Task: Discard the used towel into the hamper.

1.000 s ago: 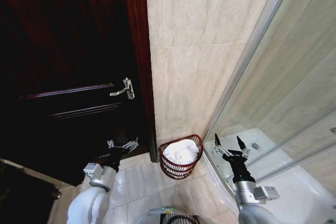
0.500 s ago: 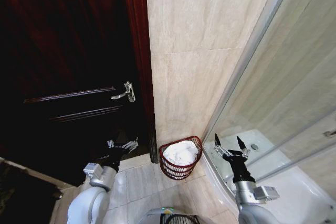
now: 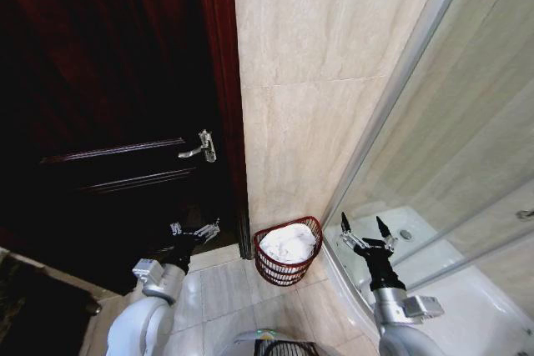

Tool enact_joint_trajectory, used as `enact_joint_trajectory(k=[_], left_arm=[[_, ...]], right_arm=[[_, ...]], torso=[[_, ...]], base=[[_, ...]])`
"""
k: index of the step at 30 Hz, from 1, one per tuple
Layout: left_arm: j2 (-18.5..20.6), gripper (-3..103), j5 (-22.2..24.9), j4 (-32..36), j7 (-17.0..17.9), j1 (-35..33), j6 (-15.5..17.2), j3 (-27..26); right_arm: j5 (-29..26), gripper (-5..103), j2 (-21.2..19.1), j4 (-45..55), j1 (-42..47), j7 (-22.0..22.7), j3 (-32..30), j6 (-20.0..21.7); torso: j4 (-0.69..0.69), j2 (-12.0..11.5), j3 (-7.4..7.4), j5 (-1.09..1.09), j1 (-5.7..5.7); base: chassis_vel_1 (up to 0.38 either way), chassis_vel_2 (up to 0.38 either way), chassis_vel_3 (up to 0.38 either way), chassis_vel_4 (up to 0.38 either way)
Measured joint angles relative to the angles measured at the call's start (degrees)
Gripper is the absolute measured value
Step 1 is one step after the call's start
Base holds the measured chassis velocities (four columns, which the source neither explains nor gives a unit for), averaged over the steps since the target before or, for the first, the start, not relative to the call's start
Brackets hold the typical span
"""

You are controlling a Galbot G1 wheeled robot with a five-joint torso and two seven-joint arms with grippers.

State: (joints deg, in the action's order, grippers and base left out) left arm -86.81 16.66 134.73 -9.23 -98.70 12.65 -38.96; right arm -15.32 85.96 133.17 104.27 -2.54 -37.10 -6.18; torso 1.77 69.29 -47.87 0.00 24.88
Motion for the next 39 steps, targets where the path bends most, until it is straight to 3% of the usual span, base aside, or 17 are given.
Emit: enact_joint_trajectory(k=[39], left_arm=[[-0.01, 100, 0.0, 0.0, 0.0, 0.0, 0.0, 0.0]], right_arm=[[0.0, 100, -0.01, 0.0, 0.0, 0.0, 0.0, 0.0]], torso=[[-0.01, -0.4, 0.22, -0.01, -0.18]], base=[[0.072, 0.064, 0.072, 0.064]])
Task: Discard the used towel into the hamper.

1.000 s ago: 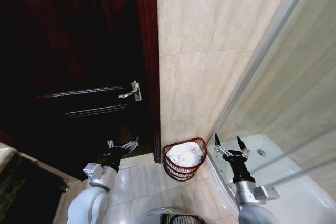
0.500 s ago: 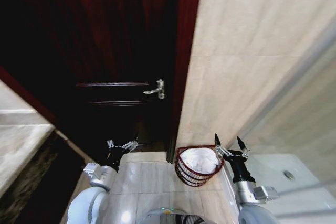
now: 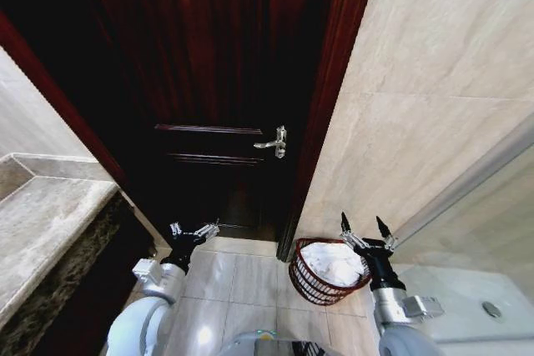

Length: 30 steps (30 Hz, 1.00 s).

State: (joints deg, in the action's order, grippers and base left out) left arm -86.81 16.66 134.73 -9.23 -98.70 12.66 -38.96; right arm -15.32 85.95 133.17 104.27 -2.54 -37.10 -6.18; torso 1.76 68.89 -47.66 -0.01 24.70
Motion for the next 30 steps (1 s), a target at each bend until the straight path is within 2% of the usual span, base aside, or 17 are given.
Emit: enact_joint_trajectory(k=[8, 17, 18, 20, 22, 24, 26, 28, 30], left_arm=[[0.0, 100, 0.0, 0.0, 0.0, 0.0, 0.0, 0.0], [0.0, 100, 0.0, 0.0, 0.0, 0.0, 0.0, 0.0], [0.0, 100, 0.0, 0.0, 0.0, 0.0, 0.0, 0.0], [0.01, 100, 0.0, 0.0, 0.0, 0.0, 0.0, 0.0], [0.01, 100, 0.0, 0.01, 0.0, 0.0, 0.0, 0.0], [0.05, 100, 0.0, 0.0, 0.0, 0.0, 0.0, -0.01], [0.05, 100, 0.0, 0.0, 0.0, 0.0, 0.0, -0.01], [0.03, 100, 0.0, 0.0, 0.01, -0.01, 0.0, -0.01], [-0.01, 100, 0.0, 0.0, 0.0, 0.0, 0.0, 0.01]], right_arm=[[0.0, 100, 0.0, 0.0, 0.0, 0.0, -0.01, 0.0], [0.0, 100, 0.0, 0.0, 0.0, 0.0, -0.01, 0.0], [0.0, 100, 0.0, -0.01, 0.0, 0.0, -0.01, 0.0], [0.0, 100, 0.0, 0.0, 0.0, 0.01, 0.0, -0.01], [0.0, 100, 0.0, 0.0, 0.0, 0.0, 0.01, 0.0], [0.0, 100, 0.01, 0.0, 0.0, 0.0, 0.01, -0.01], [0.0, 100, 0.01, 0.0, 0.01, 0.0, 0.01, 0.0], [0.0, 100, 0.01, 0.0, -0.01, 0.0, 0.01, 0.0], [0.0, 100, 0.0, 0.0, 0.0, 0.0, -0.01, 0.0]], torso=[[0.01, -0.03, 0.01, 0.0, 0.0], [0.01, -0.03, 0.03, 0.02, -0.03], [0.01, -0.04, 0.02, -0.03, -0.02], [0.01, -0.04, 0.03, 0.05, -0.03], [0.01, -0.04, 0.03, -0.01, -0.03], [0.01, -0.05, 0.03, 0.05, -0.02], [-0.02, -0.04, 0.04, 0.04, -0.04], [0.04, -0.05, 0.03, 0.02, -0.03], [0.02, -0.05, 0.03, -0.01, -0.02]], base=[[0.076, 0.078, -0.084, -0.1], [0.216, 0.21, -0.21, -0.21], [0.277, 0.264, -0.263, -0.254], [0.263, 0.276, -0.254, -0.26], [0.249, 0.25, -0.232, -0.258], [0.171, 0.161, -0.213, -0.175], [0.143, 0.11, -0.075, -0.115], [0.047, -0.006, -0.037, -0.018], [-0.03, -0.007, 0.071, 0.02]])
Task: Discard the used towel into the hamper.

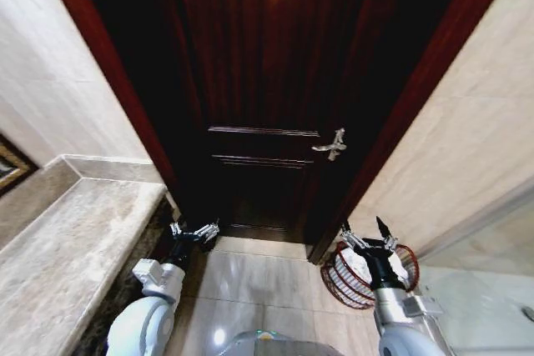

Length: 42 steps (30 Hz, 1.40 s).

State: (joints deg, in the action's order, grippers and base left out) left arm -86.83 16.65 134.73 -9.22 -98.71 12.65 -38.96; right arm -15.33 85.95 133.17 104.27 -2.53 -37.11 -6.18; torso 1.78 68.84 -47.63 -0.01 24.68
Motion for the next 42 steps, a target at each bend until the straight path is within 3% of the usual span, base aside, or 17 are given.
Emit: enact_joint_trajectory(k=[14, 42], left_arm=[[0.01, 100, 0.0, 0.0, 0.0, 0.01, 0.0, 0.0], [0.01, 100, 0.0, 0.0, 0.0, 0.01, 0.0, 0.0]], right_arm=[[0.0, 100, 0.0, 0.0, 0.0, 0.0, 0.0, 0.0], [0.0, 100, 0.0, 0.0, 0.0, 0.0, 0.0, 0.0]], torso=[[-0.01, -0.01, 0.0, 0.01, 0.0], [-0.01, -0.02, 0.01, 0.01, 0.0]], base=[[-0.016, -0.018, 0.005, 0.013], [0.096, -0.091, -0.1, 0.092]])
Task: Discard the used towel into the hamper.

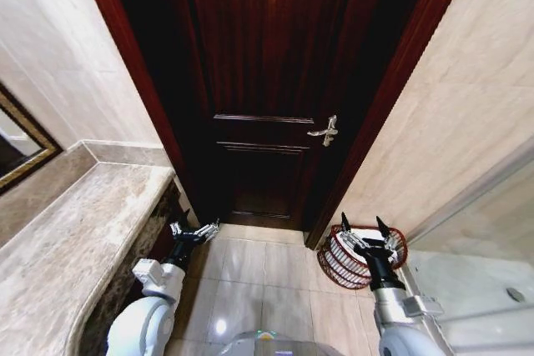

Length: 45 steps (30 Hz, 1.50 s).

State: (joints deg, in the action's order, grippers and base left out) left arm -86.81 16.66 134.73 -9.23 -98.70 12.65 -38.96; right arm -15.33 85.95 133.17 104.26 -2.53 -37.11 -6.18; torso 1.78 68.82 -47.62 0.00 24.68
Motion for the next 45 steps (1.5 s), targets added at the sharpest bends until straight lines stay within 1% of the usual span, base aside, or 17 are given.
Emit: enact_joint_trajectory(k=[9, 11, 16, 17, 18, 19, 21, 22, 24, 25, 26, 28, 29, 31, 34, 37, 45], left_arm=[[0.0, 100, 0.0, 0.0, 0.0, 0.01, 0.0, 0.0], [0.0, 100, 0.0, 0.0, 0.0, 0.0, 0.0, -0.01], [0.0, 100, 0.0, 0.0, -0.01, -0.01, 0.0, 0.0], [0.01, 100, 0.0, 0.0, 0.0, 0.0, 0.0, -0.01], [0.01, 100, 0.0, 0.0, 0.0, 0.0, 0.0, -0.01], [-0.01, 100, 0.0, 0.0, 0.0, -0.01, 0.0, -0.01], [0.0, 100, 0.0, 0.0, 0.0, -0.01, 0.0, 0.0], [0.01, 100, 0.0, -0.01, 0.0, 0.0, 0.0, -0.01], [0.01, 100, 0.0, 0.0, 0.0, -0.01, 0.0, -0.01], [-0.01, 100, 0.0, 0.0, 0.0, -0.02, 0.0, -0.01], [-0.01, 100, 0.0, 0.0, 0.0, -0.07, 0.0, 0.0], [0.0, 100, 0.0, 0.0, 0.0, -0.05, 0.0, -0.01], [0.01, 100, 0.0, 0.0, 0.0, -0.08, 0.0, -0.02], [0.0, 100, 0.0, 0.0, 0.0, -0.08, 0.0, -0.01], [0.0, 100, 0.0, 0.0, 0.0, -0.05, 0.0, 0.0], [0.0, 100, 0.0, 0.0, 0.0, 0.0, 0.0, 0.0], [0.0, 100, 0.0, 0.0, 0.0, 0.01, 0.0, 0.0]], right_arm=[[0.0, 100, 0.0, 0.0, 0.0, 0.0, 0.0, 0.0], [0.0, 100, 0.0, 0.01, 0.0, 0.0, 0.0, -0.01], [0.0, 100, 0.0, 0.0, 0.01, 0.0, 0.0, 0.0], [0.0, 100, 0.0, 0.01, 0.0, 0.0, 0.01, 0.0], [0.0, 100, 0.0, 0.01, 0.01, 0.0, 0.0, 0.0], [0.0, 100, 0.0, 0.01, 0.01, 0.0, 0.01, 0.0], [0.0, 100, 0.0, 0.0, 0.01, 0.0, 0.0, 0.0], [0.0, 100, 0.0, 0.01, 0.01, 0.0, 0.0, 0.0], [0.0, 100, 0.0, 0.01, 0.02, 0.0, 0.0, 0.0], [0.0, 100, 0.0, 0.01, 0.01, 0.0, 0.0, 0.0], [0.0, 100, 0.0, 0.01, 0.03, 0.0, 0.0, 0.0], [0.0, 100, 0.0, 0.01, 0.03, 0.0, 0.01, 0.0], [0.0, 100, 0.0, 0.01, 0.03, 0.0, 0.01, 0.0], [0.0, 100, 0.0, 0.01, 0.03, 0.0, 0.0, 0.0], [0.0, 100, 0.0, 0.01, 0.03, 0.0, 0.0, 0.0], [0.0, 100, 0.0, 0.01, -0.01, 0.0, 0.0, 0.0], [0.0, 100, 0.0, 0.01, -0.01, 0.0, 0.0, 0.0]], torso=[[-0.01, 0.0, 0.0, 0.01, 0.0], [0.0, -0.01, -0.01, 0.02, 0.02], [-0.01, 0.0, 0.0, -0.03, -0.01], [0.0, -0.01, -0.01, 0.04, 0.0], [0.0, 0.0, 0.0, 0.05, 0.0], [0.01, 0.0, 0.01, -0.03, -0.03], [-0.01, 0.0, 0.0, -0.05, -0.02], [0.0, 0.0, 0.0, 0.05, -0.02], [0.0, 0.01, 0.01, 0.06, -0.03], [0.02, 0.02, 0.01, -0.04, -0.04], [-0.02, 0.03, 0.02, -0.04, -0.06], [0.0, 0.04, 0.03, 0.01, -0.07], [0.02, 0.04, 0.03, 0.07, -0.06], [0.0, 0.04, 0.03, -0.03, -0.07], [-0.02, 0.04, 0.02, 0.0, -0.06], [0.01, -0.01, -0.02, -0.02, 0.04], [0.0, -0.02, -0.01, 0.01, 0.02]], base=[[0.153, -0.161, -0.17, 0.187], [0.29, -0.242, -0.239, 0.243], [0.309, -0.253, -0.311, 0.291], [0.311, -0.351, -0.366, 0.342], [0.311, -0.348, -0.33, 0.342], [0.355, -0.348, -0.367, 0.319], [0.368, -0.359, -0.367, 0.343], [0.381, -0.367, -0.358, 0.367], [0.344, -0.367, -0.345, 0.347], [0.371, -0.329, -0.345, 0.284], [0.371, -0.301, -0.324, 0.284], [0.244, -0.301, -0.244, 0.262], [0.143, -0.102, -0.244, 0.262], [0.096, -0.082, -0.152, 0.126], [0.022, -0.066, -0.026, 0.053], [-0.011, 0.03, 0.03, -0.014], [-0.042, 0.056, 0.054, -0.041]])
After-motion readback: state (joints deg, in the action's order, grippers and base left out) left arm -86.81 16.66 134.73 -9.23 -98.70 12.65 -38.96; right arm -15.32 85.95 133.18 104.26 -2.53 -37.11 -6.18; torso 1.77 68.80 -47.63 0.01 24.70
